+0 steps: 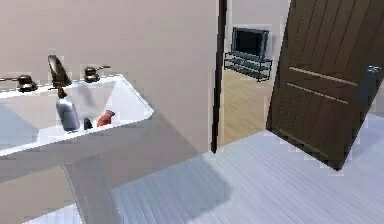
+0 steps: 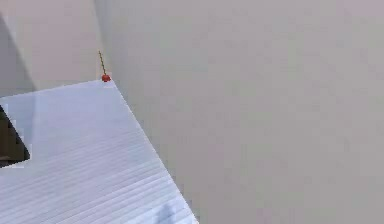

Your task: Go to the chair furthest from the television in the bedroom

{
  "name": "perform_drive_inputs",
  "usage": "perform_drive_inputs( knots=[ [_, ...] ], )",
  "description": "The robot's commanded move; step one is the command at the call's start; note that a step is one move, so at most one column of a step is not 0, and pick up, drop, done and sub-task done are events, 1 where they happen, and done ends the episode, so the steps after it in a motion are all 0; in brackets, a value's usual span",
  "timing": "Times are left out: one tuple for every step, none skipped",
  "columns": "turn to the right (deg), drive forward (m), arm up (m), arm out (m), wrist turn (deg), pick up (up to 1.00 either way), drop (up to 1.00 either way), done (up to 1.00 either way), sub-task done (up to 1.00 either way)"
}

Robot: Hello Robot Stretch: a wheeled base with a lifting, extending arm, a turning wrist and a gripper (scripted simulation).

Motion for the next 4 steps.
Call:
perform_drive_inputs(
  knots=[
    [15.0,0.00,0.00,0.00,0.0,0.00,0.00,0.00,0.00],
    [0.0,0.60,0.00,0.00,0.0,0.00,0.00,0.00,0.00],
    [9.0,0.00,0.00,0.00,0.0,0.00,0.00,0.00,0.00],
    [0.0,1.00,0.00,0.00,0.0,0.00,0.00,0.00,0.00]
  ],
)
